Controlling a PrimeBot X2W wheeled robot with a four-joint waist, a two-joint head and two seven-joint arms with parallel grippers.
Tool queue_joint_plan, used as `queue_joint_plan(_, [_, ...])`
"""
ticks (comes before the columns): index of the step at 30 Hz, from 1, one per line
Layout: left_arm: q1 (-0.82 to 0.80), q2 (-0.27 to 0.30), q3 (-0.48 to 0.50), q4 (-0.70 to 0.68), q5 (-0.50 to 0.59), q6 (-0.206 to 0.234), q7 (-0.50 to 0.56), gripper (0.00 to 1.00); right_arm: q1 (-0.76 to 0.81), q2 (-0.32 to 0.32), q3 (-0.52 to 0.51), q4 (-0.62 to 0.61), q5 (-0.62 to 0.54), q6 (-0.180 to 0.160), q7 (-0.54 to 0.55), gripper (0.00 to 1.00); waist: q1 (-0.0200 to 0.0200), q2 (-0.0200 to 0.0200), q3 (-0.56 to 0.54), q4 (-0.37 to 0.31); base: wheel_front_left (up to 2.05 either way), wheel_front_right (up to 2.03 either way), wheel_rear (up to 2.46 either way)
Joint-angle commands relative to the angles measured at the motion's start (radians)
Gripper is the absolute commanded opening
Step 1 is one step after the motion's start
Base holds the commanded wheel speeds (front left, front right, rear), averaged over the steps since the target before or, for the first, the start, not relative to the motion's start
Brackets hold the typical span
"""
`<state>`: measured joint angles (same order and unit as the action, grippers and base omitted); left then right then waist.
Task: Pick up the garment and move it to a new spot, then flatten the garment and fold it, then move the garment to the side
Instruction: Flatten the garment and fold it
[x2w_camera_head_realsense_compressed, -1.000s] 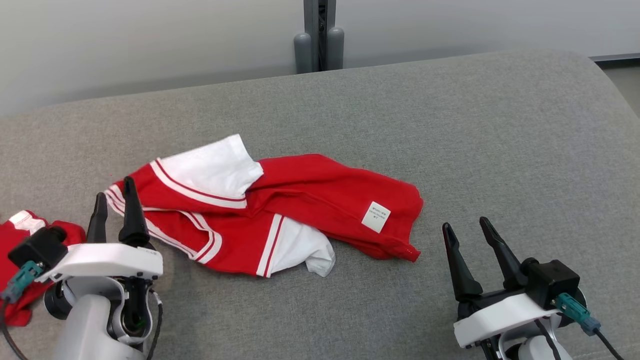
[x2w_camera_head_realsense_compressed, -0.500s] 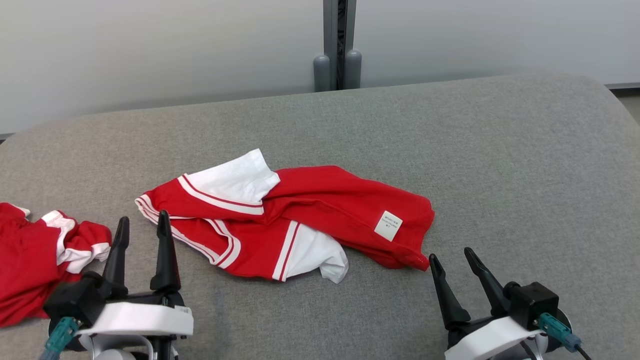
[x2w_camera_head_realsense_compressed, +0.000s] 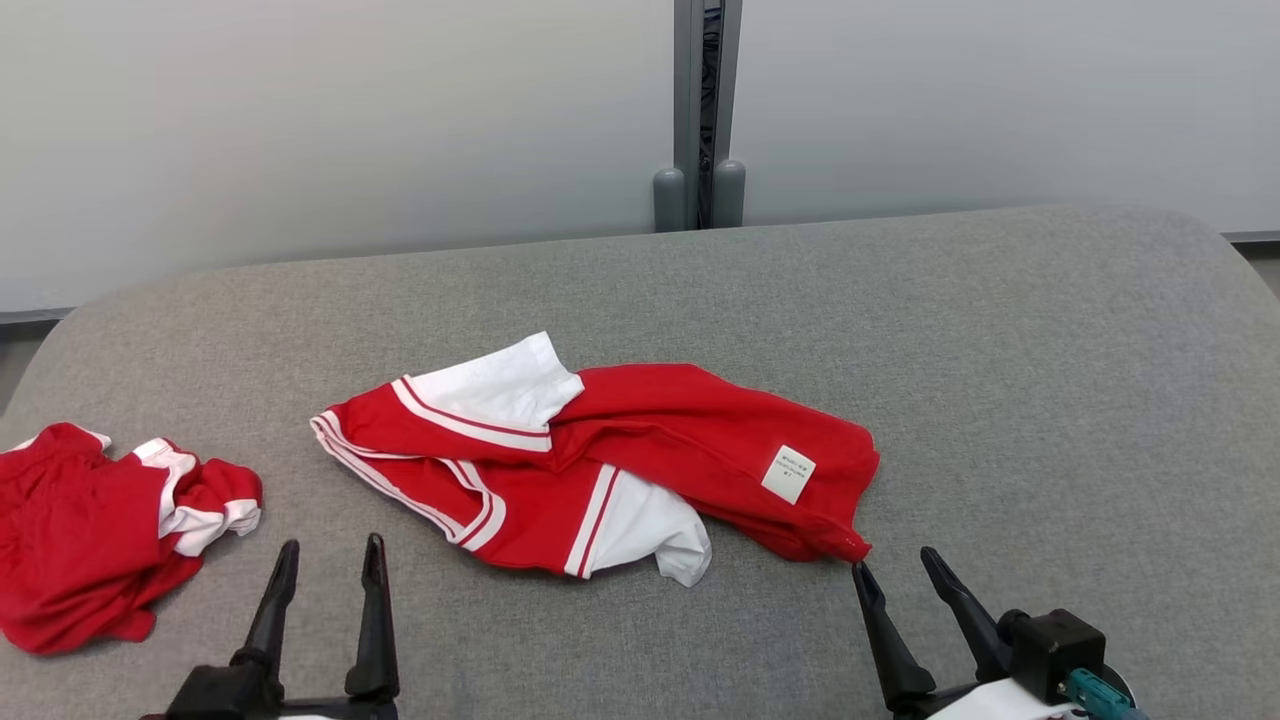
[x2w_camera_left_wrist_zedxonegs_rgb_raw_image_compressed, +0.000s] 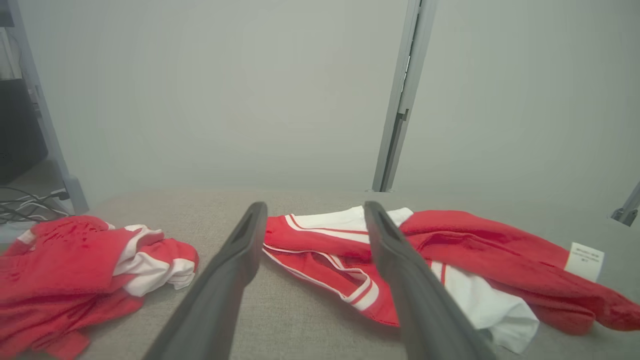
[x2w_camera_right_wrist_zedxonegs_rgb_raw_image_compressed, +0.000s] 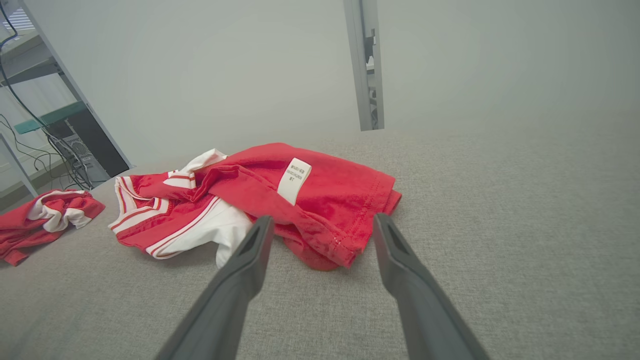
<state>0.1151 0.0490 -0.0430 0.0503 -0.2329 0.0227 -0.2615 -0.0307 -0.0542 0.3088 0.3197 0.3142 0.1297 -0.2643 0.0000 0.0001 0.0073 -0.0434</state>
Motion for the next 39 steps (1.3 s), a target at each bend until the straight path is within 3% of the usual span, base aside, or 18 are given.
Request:
queue_joint_plan(1, [0.015,0.003,-0.002,0.0,0.017,0.008,-0.003,1.0,0.003,-0.003,0.002,0.001,0.006,0.002,-0.002,1.0,0.0,-0.0001,-0.004,0.001,0.0,0.0,0.0])
queue_joint_plan(16, [0.023,0.003,-0.06,0.018,0.037,0.029,-0.003,1.0,-0.014,-0.008,-0.028,0.048,0.006,0.002,-0.002,1.0,0.0,-0.0001,-0.016,0.037,0.0,0.0,0.0])
queue_joint_plan(29, [0.005,0.003,-0.083,0.038,0.044,0.014,-0.003,1.0,-0.182,-0.009,0.004,0.333,0.05,0.001,-0.002,1.0,0.0,-0.0001,0.003,0.086,0.0,0.0,0.0])
queue_joint_plan(30, [0.003,0.003,-0.084,0.038,0.044,0.014,-0.003,1.0,-0.19,-0.009,0.009,0.345,0.056,0.001,-0.002,0.94,0.0,-0.0001,0.004,0.089,0.0,0.0,0.0])
queue_joint_plan(34, [-0.003,0.003,-0.091,0.041,0.044,0.015,-0.003,1.0,-0.223,-0.013,0.036,0.399,0.077,0.001,-0.002,0.32,0.0,-0.0001,0.011,0.098,0.0,0.0,0.0])
queue_joint_plan(35, [-0.004,0.003,-0.092,0.042,0.043,0.015,-0.003,1.0,-0.231,-0.016,0.044,0.407,0.079,0.001,-0.002,0.12,0.0,-0.0001,0.012,0.1,0.0,0.0,0.0])
queue_joint_plan(36, [-0.006,0.003,-0.094,0.043,0.044,0.015,-0.003,1.0,-0.238,-0.019,0.049,0.417,0.082,0.001,-0.002,0.0,0.0,-0.0001,0.013,0.101,0.0,0.0,0.0])
queue_joint_plan(39, [-0.008,0.003,-0.094,0.045,0.046,0.014,-0.003,1.0,-0.252,-0.029,0.057,0.424,0.081,0.001,-0.002,0.0,0.0,-0.0001,0.013,0.103,0.0,0.0,0.0])
